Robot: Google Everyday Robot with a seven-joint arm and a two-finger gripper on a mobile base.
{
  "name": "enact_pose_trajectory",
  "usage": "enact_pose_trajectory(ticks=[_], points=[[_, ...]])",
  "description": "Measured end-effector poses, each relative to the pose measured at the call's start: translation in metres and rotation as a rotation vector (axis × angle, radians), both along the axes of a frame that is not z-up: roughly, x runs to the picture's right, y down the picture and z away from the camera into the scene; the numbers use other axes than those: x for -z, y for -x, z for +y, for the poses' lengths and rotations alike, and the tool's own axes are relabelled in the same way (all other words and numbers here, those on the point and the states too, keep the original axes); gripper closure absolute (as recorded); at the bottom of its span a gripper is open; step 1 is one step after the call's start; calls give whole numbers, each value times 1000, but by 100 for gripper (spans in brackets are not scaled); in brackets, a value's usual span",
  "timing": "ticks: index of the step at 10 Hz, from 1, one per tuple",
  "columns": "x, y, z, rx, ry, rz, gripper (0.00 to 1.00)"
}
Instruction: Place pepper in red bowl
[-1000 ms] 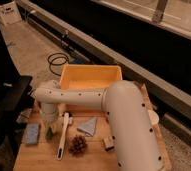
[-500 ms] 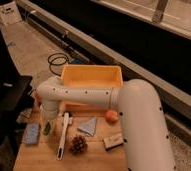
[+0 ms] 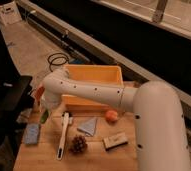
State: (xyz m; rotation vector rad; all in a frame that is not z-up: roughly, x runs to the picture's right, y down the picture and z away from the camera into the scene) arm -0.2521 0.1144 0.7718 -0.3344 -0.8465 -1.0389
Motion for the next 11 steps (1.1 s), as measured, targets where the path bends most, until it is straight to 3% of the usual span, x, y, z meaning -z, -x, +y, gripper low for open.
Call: enact_pose_trajectory(ticks=[6,9,11], points=[[-47,-14,-86,-164,-95,-38,100],[-60,-12,-142,-209,-161,-89,100],[-60,-5,-162,-213,-186,-115,100]])
